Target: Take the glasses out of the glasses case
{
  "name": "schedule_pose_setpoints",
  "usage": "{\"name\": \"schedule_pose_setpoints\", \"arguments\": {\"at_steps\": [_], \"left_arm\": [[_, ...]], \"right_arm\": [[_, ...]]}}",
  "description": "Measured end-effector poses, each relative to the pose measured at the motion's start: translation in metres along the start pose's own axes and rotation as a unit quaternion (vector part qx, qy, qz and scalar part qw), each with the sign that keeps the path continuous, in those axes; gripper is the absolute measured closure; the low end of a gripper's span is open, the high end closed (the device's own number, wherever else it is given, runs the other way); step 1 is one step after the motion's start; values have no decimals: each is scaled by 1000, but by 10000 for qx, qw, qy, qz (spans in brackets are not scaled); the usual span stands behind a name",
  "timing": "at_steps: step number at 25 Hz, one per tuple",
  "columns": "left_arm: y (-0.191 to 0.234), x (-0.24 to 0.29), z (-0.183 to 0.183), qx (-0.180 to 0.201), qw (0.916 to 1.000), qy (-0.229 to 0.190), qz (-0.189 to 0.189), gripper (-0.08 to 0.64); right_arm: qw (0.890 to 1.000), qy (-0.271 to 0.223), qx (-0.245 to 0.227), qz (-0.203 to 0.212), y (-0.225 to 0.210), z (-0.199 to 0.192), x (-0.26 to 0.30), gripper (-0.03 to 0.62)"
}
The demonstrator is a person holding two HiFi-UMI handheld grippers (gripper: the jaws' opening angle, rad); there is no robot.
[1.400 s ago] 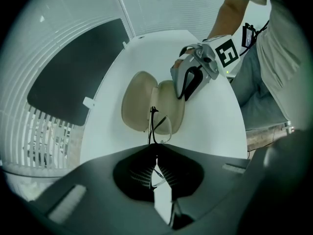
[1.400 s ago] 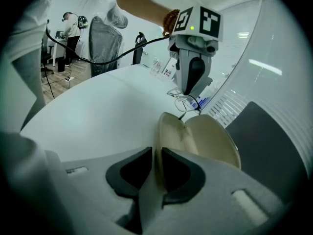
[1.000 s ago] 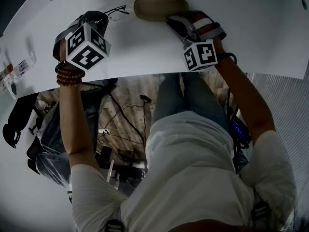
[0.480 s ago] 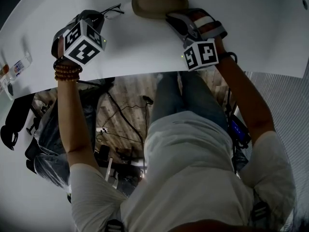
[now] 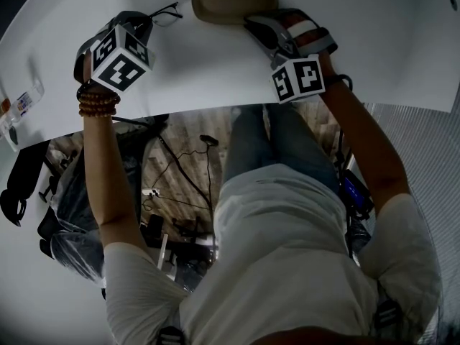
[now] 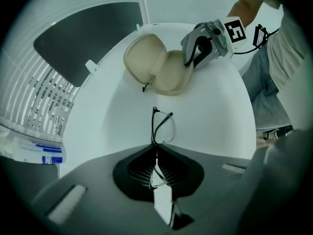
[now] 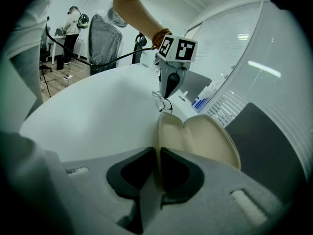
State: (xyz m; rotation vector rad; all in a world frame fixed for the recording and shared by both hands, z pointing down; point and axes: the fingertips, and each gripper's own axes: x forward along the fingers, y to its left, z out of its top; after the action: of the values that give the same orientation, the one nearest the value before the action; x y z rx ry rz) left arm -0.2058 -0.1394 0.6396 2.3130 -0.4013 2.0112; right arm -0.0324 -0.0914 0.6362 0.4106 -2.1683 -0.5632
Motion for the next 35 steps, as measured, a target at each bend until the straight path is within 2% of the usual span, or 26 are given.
{"name": "schedule_pose_setpoints", "arguments": {"at_steps": [11,15,21,28,35], "left_arm": [[1,0,5,67,9999,-21,152,532],[1,-2,4,44,9998,-73,180,500],[7,-13,5,-59,9994,-183,287,499],[5,-37,13,-363,9967,-609,394,537],[-2,-69,30,-640,9897,-1106,649,557]], "right_arm": [[10000,5,26,-15,-2,-3,-1,543],[10000,22,22,0,-2,-3,0,543],[10000,45,24,13,-2,-4,0,543],[9999,31,94,-29,-7,4,-4,533],[9998,-187,66,-10,-11,17,-15,512]]}}
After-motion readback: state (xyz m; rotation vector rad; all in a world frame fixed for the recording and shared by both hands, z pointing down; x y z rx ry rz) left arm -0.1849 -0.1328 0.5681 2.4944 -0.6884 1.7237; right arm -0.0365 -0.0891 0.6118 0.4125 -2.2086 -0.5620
